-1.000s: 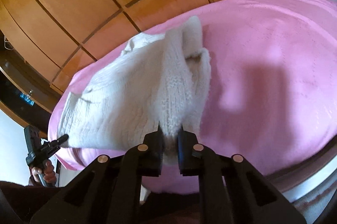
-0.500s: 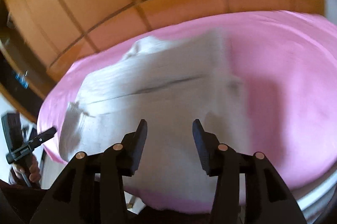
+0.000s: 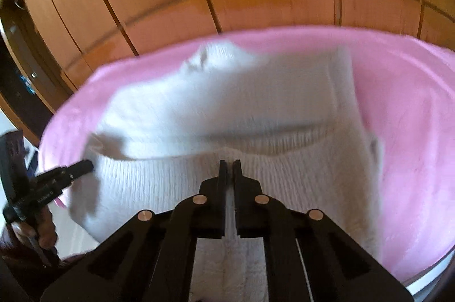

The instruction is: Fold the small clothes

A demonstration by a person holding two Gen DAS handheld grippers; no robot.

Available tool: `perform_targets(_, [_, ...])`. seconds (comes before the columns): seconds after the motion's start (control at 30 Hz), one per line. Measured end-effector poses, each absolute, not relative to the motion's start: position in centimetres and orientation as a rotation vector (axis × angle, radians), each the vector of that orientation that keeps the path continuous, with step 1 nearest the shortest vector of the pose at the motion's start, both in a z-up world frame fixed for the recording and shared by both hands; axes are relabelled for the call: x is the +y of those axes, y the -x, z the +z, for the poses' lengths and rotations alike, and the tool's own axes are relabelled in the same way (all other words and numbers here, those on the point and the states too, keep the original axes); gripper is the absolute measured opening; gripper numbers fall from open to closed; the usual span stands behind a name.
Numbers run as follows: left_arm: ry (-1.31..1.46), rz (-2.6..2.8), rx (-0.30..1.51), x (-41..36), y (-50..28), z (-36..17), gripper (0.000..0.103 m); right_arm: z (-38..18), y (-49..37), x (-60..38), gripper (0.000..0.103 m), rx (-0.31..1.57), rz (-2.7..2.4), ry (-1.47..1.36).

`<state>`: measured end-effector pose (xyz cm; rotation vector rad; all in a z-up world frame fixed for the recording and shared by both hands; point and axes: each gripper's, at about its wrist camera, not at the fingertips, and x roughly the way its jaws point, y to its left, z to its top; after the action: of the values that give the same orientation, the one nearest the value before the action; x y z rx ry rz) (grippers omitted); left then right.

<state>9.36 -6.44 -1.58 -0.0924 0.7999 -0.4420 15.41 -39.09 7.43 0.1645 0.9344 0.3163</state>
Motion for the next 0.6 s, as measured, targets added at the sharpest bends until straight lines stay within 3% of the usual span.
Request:
perform_targets(0.13, [0.085, -0.399, 0.729, -7.0, -10.4, -0.1, 0.003, 9.5, -16.3, -38.8, 0.0, 0.85, 0.296, -0.157])
perform_targets(0.3, [0.059, -0.321, 0.885, -9.1, -14.9, -5.6, 0.003, 4.7, -19.4, -38.5, 0.0, 0.949, 0.207, -0.142])
perform_targets(0.4, [0.034, -0.31, 0.883, -9.1, -14.8, -6.8, 0.003, 2.8, -19.1, -39.0, 0.0, 0.986, 0.204, -0.185])
perform_targets(0.47, [0.03, -0.309, 0.876, -9.0, -14.3, -6.3, 0.003, 3.3, -18.6, -39.3, 0.011, 0.973, 0.231, -0.201])
perform_targets(0.5, [0.039, -0.316, 0.865, -8.6, -13.9, -5.9, 0.003, 4.5, -17.6, -39.8, 0.047, 0.962, 0.302, -0.249])
perform_targets(0.53, [0.037, -0.322, 0.85, -8.5, -13.5, -5.6, 0.003, 4.9, -17.2, -39.9, 0.066, 0.949, 0.311, -0.26])
perform_targets(0.6, [0.006, -0.325, 0.83, -8.3, -12.7, -5.3, 0.003, 5.0, -16.8, -39.0, 0.065, 0.965, 0.341, -0.226])
